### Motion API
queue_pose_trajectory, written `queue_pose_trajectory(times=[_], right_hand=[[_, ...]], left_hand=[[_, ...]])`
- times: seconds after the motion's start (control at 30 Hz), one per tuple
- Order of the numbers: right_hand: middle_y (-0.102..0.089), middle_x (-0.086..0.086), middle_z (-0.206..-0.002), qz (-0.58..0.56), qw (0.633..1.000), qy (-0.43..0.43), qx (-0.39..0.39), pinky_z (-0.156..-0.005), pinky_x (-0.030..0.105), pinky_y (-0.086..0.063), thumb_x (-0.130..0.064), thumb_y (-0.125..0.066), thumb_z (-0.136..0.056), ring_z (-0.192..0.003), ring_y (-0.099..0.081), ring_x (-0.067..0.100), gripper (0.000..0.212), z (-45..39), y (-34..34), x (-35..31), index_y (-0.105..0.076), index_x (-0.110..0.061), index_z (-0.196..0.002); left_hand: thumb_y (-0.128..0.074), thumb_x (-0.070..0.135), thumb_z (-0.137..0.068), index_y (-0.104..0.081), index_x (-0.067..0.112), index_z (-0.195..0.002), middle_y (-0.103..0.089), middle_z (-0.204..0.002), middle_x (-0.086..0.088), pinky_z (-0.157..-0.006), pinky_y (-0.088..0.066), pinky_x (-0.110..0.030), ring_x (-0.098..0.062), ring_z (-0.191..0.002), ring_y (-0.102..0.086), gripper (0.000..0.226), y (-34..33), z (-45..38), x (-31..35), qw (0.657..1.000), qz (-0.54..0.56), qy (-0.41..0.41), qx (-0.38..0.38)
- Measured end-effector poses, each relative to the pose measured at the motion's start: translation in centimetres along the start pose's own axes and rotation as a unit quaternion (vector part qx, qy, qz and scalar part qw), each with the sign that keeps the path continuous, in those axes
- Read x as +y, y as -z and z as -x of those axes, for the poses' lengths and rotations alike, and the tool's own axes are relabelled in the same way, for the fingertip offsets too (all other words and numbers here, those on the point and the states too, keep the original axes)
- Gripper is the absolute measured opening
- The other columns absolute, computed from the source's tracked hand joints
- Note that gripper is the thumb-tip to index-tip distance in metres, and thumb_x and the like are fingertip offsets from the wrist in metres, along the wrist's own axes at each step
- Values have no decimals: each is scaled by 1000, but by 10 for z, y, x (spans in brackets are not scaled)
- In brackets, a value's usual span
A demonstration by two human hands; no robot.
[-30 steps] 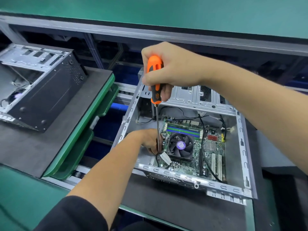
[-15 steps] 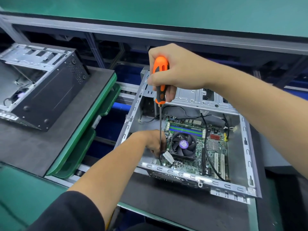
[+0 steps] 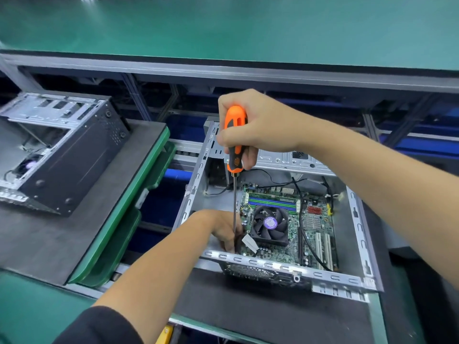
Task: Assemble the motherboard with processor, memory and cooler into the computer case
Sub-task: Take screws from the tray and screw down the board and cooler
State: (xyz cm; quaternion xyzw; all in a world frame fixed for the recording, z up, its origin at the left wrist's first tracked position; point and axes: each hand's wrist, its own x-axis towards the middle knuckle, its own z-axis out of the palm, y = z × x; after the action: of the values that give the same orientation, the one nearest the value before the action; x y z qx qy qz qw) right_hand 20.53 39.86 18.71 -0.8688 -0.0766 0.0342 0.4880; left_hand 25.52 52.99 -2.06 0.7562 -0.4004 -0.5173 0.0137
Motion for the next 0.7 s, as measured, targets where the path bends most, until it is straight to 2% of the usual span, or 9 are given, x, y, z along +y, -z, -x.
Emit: queue_pose_trajectory(times=[0.13,0.27,0.4,0.53,0.63,0.7], right_hand=[[-68,17,-72,5,1000,-6,1,-42,32,-52,-10,-62,-81,-48,-67,32,14,5,-6,-1,-50,-6,-83],[-67,20,-75,9,1000,-15,0,-42,31,-52,-10,-64,-83,-47,-67,31,16,10,-13,1,-49,-6,-84],[-68,15,-76,29,999,-21,-1,-44,31,-51,-13,-64,-84,-48,-68,28,17,14,-18,3,-48,-7,-85],[-69,13,-75,36,999,-18,-8,-46,32,-52,-14,-63,-85,-49,-68,27,18,18,-20,0,-46,-7,-86],[-65,17,-76,13,1000,-14,-9,-49,41,-55,-16,-66,-86,-52,-69,32,19,19,-20,-1,-49,-9,-86],[-60,18,-77,-13,1000,-13,-16,-52,45,-59,-18,-69,-87,-57,-68,37,18,21,-20,-5,-54,-8,-88]], left_hand=[[-75,4,-76,-70,2,-103,-71,-101,-13,-73,-52,-22,-21,-85,-67,27,1,2,2,1000,5,-15,-6],[-73,5,-78,-70,1,-104,-70,-94,-11,-70,-50,-20,-15,-80,-61,27,-1,0,3,999,-33,-34,-17],[-73,7,-79,-70,-1,-105,-70,-102,-15,-80,-54,-30,-17,-82,-62,27,-2,0,2,998,-46,-45,-14],[-73,8,-80,-69,-2,-106,-69,-101,-16,-82,-52,-33,-19,-83,-60,28,-2,0,3,997,-62,-53,-16],[-73,10,-81,-70,-1,-106,-68,-96,-11,-77,-52,-30,-17,-80,-59,27,-3,0,3,995,-73,-59,-12],[-73,11,-81,-71,1,-106,-66,-91,-6,-67,-50,-18,-10,-70,-58,27,-3,0,3,996,-74,-57,-5]])
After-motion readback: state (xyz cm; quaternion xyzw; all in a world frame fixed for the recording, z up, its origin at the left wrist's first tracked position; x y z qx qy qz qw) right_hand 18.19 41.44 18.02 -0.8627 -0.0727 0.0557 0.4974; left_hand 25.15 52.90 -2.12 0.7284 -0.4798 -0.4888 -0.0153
